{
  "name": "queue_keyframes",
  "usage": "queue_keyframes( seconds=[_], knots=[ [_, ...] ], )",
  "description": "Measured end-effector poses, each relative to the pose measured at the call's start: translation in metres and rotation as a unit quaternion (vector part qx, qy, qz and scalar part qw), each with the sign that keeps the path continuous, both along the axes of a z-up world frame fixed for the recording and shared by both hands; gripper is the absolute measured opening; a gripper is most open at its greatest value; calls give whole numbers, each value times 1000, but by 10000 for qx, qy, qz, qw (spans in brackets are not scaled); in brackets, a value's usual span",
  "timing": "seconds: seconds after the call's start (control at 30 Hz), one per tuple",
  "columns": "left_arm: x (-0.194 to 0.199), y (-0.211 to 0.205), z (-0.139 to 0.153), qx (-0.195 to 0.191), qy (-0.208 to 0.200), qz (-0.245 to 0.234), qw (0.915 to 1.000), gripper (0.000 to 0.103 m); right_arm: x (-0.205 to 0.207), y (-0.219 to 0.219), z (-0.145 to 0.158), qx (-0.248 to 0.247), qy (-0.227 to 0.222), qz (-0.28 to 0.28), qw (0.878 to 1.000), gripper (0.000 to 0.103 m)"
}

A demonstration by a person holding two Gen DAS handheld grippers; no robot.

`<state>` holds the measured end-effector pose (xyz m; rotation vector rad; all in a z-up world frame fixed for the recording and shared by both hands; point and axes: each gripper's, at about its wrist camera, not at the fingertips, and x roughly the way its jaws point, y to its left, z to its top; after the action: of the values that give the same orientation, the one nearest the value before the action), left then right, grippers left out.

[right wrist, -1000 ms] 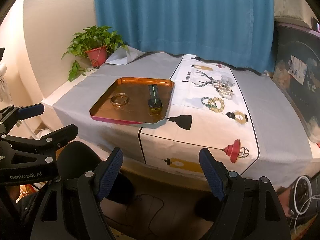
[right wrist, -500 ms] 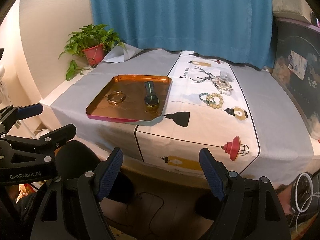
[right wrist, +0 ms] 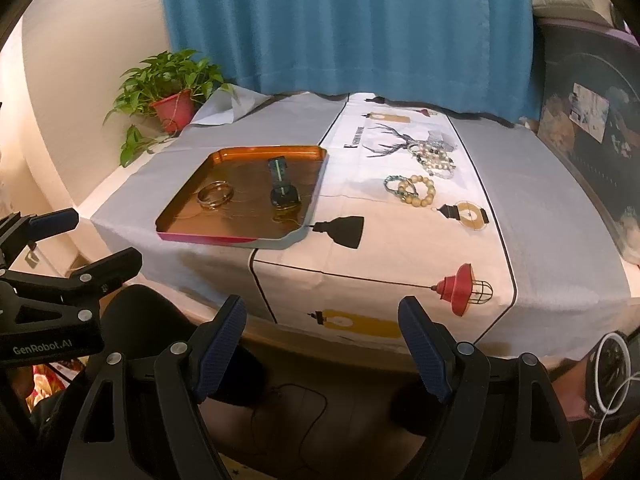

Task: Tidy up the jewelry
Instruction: 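Move both tools back toward the jewelry on the white runner, then grasp the turquoise bead bracelet with the left tool while the right tool grasps the amber bead bracelet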

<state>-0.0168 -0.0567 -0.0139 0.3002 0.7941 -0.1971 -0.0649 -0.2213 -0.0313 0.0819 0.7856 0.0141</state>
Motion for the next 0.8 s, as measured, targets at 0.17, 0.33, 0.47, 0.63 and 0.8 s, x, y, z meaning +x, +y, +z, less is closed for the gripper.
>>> queue_keyframes(
  seconds=[0.17, 0.33, 0.47, 0.63, 0.8],
  knots=[
    [9, -10, 1, 33, 27, -40, 10000, 97, 4, -13, -4, 66, 44, -118, 9999, 79],
    [24, -27, 4, 93, 37, -153, 9998, 97, 9, -35, -11, 107, 120, -323, 9993, 79],
    [44, -48, 5, 14, 143, -312, 9994, 97, 15, -59, -16, 88, 153, -624, 9979, 79],
    [73, -80, 5, -20, 229, -466, 9986, 97, 27, -102, -27, 69, 235, -1057, 9941, 79],
    [115, -127, 3, -45, 325, -720, 9969, 97, 59, -145, -39, -4, 279, -1381, 9900, 79]
  ],
)
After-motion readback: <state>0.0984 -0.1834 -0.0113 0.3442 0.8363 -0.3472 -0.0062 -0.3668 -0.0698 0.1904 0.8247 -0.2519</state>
